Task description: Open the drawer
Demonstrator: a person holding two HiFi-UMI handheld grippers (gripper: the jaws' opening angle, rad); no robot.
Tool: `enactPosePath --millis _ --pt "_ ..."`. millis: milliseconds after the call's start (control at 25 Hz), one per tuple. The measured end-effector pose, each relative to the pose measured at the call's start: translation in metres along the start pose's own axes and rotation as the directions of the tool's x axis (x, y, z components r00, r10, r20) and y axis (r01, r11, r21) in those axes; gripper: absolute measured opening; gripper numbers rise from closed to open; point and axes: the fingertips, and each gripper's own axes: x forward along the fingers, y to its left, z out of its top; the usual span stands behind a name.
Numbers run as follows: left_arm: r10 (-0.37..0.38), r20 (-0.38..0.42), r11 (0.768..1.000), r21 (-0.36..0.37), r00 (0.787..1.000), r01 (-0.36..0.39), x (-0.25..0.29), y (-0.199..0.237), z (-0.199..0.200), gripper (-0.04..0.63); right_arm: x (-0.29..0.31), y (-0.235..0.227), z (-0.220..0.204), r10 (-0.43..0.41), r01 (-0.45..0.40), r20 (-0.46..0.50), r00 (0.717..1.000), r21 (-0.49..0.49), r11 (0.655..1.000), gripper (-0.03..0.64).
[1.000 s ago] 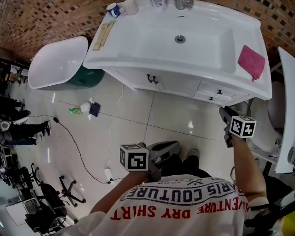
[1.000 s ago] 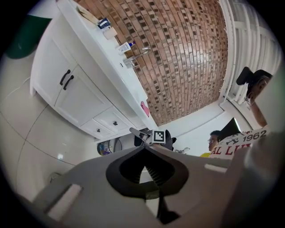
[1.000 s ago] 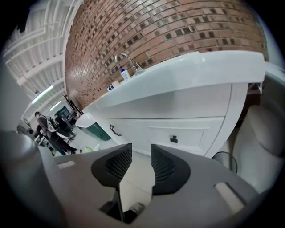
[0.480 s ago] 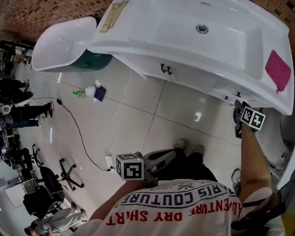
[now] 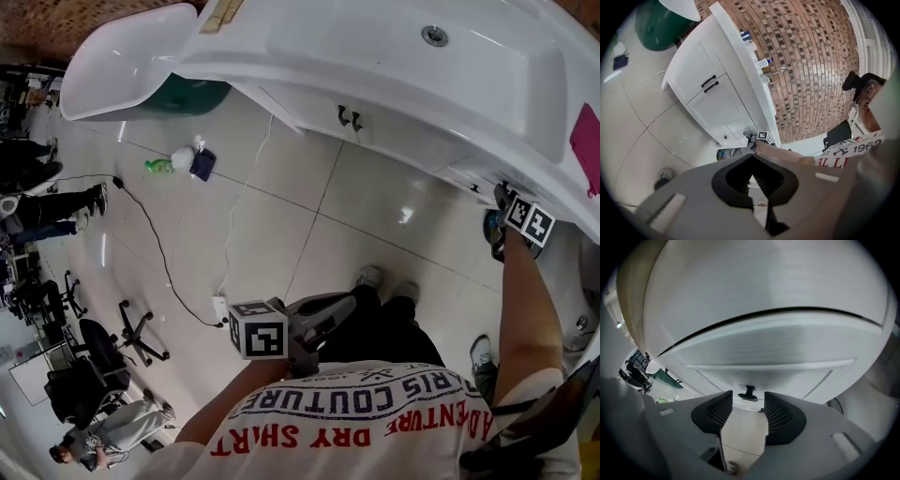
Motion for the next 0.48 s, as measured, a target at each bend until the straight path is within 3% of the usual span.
enactPosePath --millis 200,480 --pt "0.002 -0.012 1.000 0.003 1.000 -0.002 0.0026 0.0017 0.0025 -0.015 0.0063 0.0010 0.0013 -0.012 0.012 -0.004 1.000 0.008 1.000 0.138" --pt "0.004 -0.030 1.000 0.009 1.000 -0.004 0.0080 0.0020 0.0029 -0.015 0.0062 0.0004 0.0009 0.003 -0.003 -0.008 1.000 0.005 1.000 0.131"
